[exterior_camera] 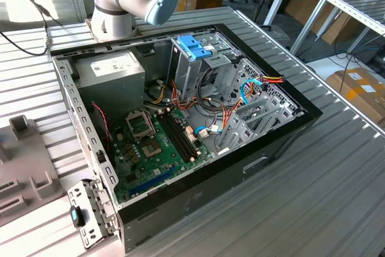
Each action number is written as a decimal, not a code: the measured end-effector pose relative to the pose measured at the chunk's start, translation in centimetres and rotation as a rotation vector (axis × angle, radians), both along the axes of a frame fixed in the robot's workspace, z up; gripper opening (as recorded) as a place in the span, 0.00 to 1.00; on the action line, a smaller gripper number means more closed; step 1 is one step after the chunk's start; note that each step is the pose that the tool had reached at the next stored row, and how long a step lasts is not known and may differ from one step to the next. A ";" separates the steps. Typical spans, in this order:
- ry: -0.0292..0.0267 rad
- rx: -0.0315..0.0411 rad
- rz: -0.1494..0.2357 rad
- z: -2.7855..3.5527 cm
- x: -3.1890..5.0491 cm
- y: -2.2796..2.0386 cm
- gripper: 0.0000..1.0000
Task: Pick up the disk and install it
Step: 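Pick up the disk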
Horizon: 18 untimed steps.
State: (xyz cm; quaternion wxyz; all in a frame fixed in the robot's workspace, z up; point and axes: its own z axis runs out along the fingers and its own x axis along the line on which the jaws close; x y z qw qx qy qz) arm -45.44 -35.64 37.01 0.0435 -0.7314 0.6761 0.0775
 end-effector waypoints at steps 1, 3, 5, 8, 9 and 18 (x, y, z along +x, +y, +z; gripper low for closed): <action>0.0000 0.0015 0.000 0.06 0.00 0.00 0.37; 0.0000 0.0045 0.000 0.17 0.00 0.00 0.37; -0.0001 0.0072 0.000 0.31 0.00 0.00 0.37; 0.0001 0.0091 0.000 0.43 0.00 0.00 0.37; 0.0000 0.0098 0.000 0.47 0.00 0.00 0.37; 0.0000 0.0170 0.000 0.97 0.00 0.00 0.37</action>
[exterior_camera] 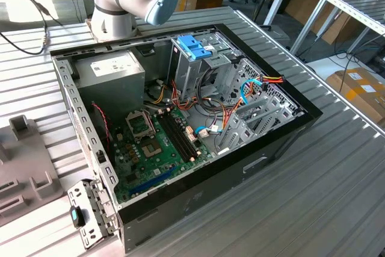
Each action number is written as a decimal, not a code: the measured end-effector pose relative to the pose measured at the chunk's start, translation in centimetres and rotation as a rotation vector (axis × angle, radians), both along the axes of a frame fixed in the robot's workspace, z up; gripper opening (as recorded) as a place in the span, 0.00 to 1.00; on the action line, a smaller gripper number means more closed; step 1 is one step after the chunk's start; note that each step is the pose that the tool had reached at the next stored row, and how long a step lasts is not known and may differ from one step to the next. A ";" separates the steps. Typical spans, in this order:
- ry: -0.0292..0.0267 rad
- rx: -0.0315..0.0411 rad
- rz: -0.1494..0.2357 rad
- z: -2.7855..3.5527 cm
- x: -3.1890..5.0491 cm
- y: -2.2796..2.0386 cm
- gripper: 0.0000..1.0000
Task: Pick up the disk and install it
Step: 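Pick up the disk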
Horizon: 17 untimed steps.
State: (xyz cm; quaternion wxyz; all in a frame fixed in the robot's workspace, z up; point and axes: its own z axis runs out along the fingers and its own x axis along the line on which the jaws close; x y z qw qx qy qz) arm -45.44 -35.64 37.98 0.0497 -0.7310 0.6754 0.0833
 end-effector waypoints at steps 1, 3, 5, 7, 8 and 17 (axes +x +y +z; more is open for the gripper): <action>0.0000 0.0005 0.000 0.04 0.00 0.00 0.37; 0.0000 0.0015 0.000 0.13 0.00 0.00 0.37; 0.0000 0.0027 0.000 0.23 0.00 0.00 0.37; 0.0000 0.0048 0.000 0.45 0.00 0.00 0.37; 0.0001 0.0053 0.000 0.51 0.00 0.00 0.37; -0.0001 0.0159 0.000 1.24 0.00 0.00 0.37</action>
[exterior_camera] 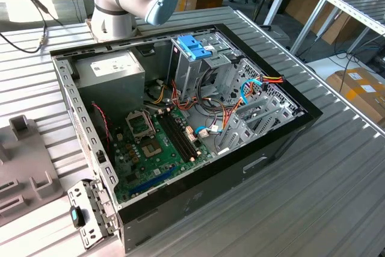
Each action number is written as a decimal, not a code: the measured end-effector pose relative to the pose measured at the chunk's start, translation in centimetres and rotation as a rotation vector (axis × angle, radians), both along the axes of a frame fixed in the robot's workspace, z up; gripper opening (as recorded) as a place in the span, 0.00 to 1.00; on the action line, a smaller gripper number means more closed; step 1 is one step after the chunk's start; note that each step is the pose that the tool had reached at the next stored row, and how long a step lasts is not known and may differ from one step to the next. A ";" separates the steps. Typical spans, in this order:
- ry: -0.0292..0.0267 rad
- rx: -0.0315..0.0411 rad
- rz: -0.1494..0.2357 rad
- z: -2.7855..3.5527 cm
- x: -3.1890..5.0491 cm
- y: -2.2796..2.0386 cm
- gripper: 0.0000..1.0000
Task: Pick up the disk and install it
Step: 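Pick up the disk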
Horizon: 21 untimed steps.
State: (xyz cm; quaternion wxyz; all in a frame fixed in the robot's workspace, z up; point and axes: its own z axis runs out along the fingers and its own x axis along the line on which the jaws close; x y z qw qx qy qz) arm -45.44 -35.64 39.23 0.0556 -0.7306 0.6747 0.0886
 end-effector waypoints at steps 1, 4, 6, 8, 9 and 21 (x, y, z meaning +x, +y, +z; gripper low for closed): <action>0.0001 0.0010 0.000 0.07 0.00 0.00 0.37; 0.0001 0.0060 0.000 0.38 0.00 0.00 0.37; 0.0001 0.0095 0.000 0.62 0.00 0.00 0.37; 0.0001 0.0126 0.000 0.86 0.01 0.00 0.37; 0.0001 0.0149 0.000 1.02 0.01 0.00 0.37; 0.0001 0.0360 0.000 2.19 0.01 0.00 0.37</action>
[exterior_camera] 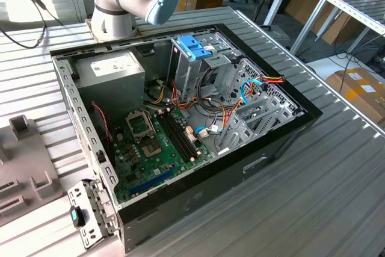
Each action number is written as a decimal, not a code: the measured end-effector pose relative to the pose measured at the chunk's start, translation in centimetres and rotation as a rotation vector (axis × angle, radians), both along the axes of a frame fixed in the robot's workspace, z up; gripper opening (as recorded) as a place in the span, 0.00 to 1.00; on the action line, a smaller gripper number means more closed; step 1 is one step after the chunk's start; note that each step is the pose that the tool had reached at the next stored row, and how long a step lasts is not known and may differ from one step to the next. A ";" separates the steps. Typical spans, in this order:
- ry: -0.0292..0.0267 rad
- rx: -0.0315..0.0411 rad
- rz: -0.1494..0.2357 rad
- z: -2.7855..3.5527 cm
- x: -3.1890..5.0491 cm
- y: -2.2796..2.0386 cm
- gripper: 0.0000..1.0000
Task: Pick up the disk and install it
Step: 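Pick up the disk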
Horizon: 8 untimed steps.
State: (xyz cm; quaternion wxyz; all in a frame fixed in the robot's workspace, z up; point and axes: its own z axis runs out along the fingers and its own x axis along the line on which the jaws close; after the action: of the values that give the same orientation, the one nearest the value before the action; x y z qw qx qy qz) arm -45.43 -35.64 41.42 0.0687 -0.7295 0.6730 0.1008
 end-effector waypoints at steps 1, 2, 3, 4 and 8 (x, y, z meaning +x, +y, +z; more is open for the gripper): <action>0.0000 0.0012 0.000 0.07 0.00 0.00 0.37; 0.0001 0.0028 0.000 0.15 0.00 0.00 0.37; 0.0000 0.0050 0.000 0.26 0.00 0.00 0.37; 0.0000 0.0070 0.000 0.37 0.00 0.00 0.37; 0.0000 0.0129 0.000 0.70 0.00 0.00 0.37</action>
State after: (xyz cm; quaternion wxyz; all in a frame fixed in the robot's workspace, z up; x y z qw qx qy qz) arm -45.43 -35.64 42.12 0.0734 -0.7290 0.6724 0.1051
